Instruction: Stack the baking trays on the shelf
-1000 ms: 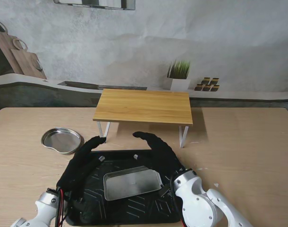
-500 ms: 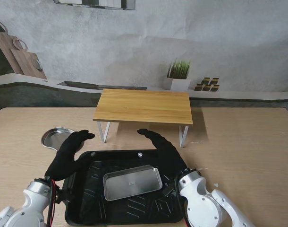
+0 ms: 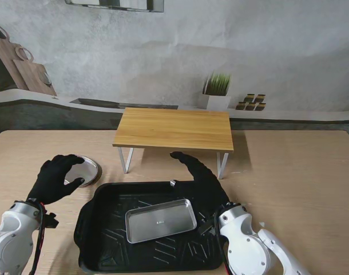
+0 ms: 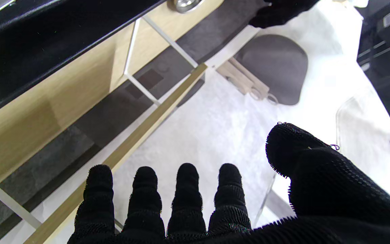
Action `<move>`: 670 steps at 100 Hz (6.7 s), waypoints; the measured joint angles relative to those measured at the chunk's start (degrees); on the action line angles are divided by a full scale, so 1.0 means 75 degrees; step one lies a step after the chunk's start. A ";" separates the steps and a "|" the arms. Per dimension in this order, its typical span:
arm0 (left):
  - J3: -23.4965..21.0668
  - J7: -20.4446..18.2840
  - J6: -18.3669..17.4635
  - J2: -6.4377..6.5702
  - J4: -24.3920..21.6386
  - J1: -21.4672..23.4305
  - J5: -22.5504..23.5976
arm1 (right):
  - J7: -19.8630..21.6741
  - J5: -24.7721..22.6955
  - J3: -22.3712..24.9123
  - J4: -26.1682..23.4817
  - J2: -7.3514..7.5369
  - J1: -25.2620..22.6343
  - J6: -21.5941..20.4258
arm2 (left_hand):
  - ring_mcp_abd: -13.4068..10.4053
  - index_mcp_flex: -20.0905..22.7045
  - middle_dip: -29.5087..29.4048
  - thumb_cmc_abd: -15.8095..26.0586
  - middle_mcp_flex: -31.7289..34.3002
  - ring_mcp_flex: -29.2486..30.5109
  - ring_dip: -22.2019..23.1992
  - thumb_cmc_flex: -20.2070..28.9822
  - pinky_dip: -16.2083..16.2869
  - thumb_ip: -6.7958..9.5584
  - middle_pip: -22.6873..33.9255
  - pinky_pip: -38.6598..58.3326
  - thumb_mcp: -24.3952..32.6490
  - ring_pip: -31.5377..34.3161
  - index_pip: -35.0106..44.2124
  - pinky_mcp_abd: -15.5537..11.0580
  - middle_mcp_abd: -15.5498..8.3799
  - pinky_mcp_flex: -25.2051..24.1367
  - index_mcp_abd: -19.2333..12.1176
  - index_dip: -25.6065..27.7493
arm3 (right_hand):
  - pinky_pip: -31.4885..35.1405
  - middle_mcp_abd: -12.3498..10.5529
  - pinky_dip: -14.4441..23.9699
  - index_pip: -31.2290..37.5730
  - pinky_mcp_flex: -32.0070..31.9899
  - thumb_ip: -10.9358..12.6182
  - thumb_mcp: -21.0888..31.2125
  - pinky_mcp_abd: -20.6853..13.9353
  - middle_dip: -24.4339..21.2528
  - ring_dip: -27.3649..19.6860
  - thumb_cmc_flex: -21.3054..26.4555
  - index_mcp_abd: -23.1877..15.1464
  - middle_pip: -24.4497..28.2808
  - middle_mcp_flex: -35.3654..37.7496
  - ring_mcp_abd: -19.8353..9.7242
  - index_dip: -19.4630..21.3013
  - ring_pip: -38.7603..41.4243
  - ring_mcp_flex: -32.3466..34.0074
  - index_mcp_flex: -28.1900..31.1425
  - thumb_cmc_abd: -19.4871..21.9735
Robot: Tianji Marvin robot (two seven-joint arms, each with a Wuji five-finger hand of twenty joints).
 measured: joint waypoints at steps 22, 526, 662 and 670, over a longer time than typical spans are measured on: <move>0.0313 -0.0256 -0.0093 0.0199 0.1249 -0.1017 0.0676 | -0.0040 0.0110 0.0060 -0.0044 -0.0023 -0.0027 0.0012 | -0.0114 -0.0002 0.0093 -0.0008 0.0000 0.0000 0.0002 -0.0008 0.0164 0.0000 0.0101 0.0001 0.0000 0.0000 0.0076 0.0000 0.0000 0.0054 -0.0135 0.0090 | 0.0000 0.0000 0.0049 -0.0005 0.0007 0.0000 0.0003 0.0000 0.0032 0.0000 0.0000 0.0000 0.0032 0.0000 -0.0001 0.0091 0.0004 0.0000 0.0084 0.0000; -0.0213 0.1507 -0.0042 0.0455 -0.2503 0.2623 0.5577 | -0.0044 0.0963 0.0445 -0.0385 -0.0108 -0.0392 0.0153 | 0.1243 0.3977 0.4889 -0.3346 0.5785 0.5640 0.3519 0.1708 0.0383 -0.0998 0.2131 0.7484 0.2575 0.5665 0.3675 0.1410 -0.0082 0.3277 -0.0417 0.4896 | 0.0000 0.0000 0.0056 0.2624 0.0197 0.0000 0.0341 0.0000 0.0318 0.0155 0.0000 0.0203 0.0824 0.0000 -0.0013 -0.0915 0.0424 0.0000 -0.0105 0.0000; 0.3615 -0.0740 0.1335 0.0635 -0.3015 0.1346 0.5829 | -0.0291 0.1126 0.0781 -0.0624 -0.0169 -0.0673 0.0154 | 0.1243 0.3980 0.4889 -0.3383 0.5804 0.5644 0.3523 0.1628 0.0494 -0.0999 0.2136 0.7579 0.2756 0.5750 0.3675 0.1473 -0.0082 0.3305 -0.0426 0.5033 | 0.0000 0.0000 0.0056 0.2626 0.0197 0.0000 0.0342 0.0000 0.0318 0.0154 0.0000 0.0207 0.0824 0.0000 -0.0014 -0.0924 0.0424 0.0000 -0.0106 0.0000; 0.3770 -0.0894 0.1452 0.0636 -0.2953 0.1235 0.5763 | -0.0291 0.1133 0.0784 -0.0624 -0.0170 -0.0673 0.0155 | 0.1243 0.3980 0.4889 -0.3383 0.5804 0.5644 0.3523 0.1627 0.0546 -0.0999 0.2194 0.7579 0.2759 0.5750 0.3675 0.1473 -0.0082 0.3305 -0.0426 0.5034 | 0.0000 0.0000 0.0056 0.2626 0.0196 0.0000 0.0342 0.0000 0.0318 0.0155 0.0000 0.0207 0.0824 0.0000 -0.0014 -0.0925 0.0424 0.0000 -0.0106 0.0000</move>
